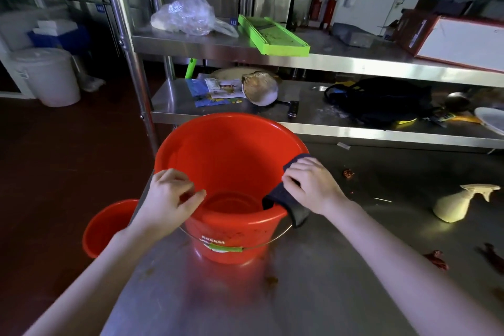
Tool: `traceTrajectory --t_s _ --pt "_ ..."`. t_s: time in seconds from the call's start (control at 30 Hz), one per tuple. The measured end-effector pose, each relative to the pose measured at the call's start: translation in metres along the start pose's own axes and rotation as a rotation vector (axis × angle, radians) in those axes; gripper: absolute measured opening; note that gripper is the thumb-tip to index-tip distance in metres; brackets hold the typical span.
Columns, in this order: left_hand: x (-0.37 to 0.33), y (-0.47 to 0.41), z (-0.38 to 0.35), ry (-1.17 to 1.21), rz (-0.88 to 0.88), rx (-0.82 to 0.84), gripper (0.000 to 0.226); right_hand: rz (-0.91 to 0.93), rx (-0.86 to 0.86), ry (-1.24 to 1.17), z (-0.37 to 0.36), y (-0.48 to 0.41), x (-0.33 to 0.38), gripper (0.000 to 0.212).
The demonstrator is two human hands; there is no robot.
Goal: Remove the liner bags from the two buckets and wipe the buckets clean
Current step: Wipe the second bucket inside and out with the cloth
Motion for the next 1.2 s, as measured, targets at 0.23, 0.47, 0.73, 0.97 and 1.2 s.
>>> traceTrajectory --t_s 0.23,0.47,0.73,0.97,1.2 --pt "0.072 0.007 0.013 0.092 0.784 -0.015 0.068 -0.017 -0.26 -0.012 0.01 0.045 0.058 0.036" --pt "0.037 0.047 0.006 0.461 0.646 -0.258 0.097 0.087 -0.143 0.087 0.015 0.092 0.079 0.038" --pt "0.025 0.129 0.008 0.345 0.554 -0.459 0.092 0.107 0.286 0.293 -0.049 0.095 0.112 0.03" --pt "0.042 0.154 -0.035 -0.015 0.503 -0.457 0.084 0.059 0.639 0.256 -0.152 0.118 0.101 0.023" --pt "0.099 0.186 -0.076 0.127 0.77 -0.401 0.067 0.034 0.748 0.278 -0.194 0.124 0.097 0.056"
Point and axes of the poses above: each hand's wrist, its own y-axis away from the middle knuckle, its own z-axis out of the back of the hand, x = y × z, the point moved 8 cm from there along -y, towards the middle knuckle, and after that the axes turned 6 degrees about y, right-handed, at the moved point
